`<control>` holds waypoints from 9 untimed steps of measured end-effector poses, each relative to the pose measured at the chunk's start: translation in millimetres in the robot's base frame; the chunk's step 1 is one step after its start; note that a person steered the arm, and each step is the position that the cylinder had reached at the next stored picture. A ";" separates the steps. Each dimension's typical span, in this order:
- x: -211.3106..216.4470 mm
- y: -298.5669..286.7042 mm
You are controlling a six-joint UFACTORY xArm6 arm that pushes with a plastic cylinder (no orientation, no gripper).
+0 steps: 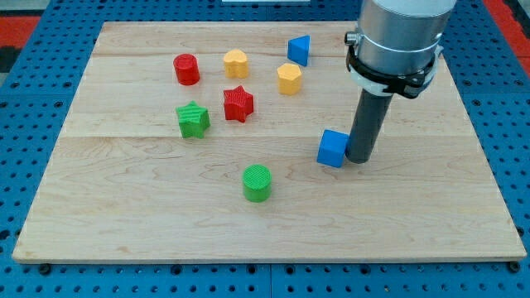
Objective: Push the blue cube towards the green circle
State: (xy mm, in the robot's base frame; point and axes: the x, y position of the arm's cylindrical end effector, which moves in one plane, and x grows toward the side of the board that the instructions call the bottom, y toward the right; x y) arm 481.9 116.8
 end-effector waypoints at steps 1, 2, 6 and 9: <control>-2.2 -0.7; -7.4 -14.2; -55.9 0.4; -44.1 -115.8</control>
State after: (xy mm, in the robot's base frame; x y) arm 437.8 1.0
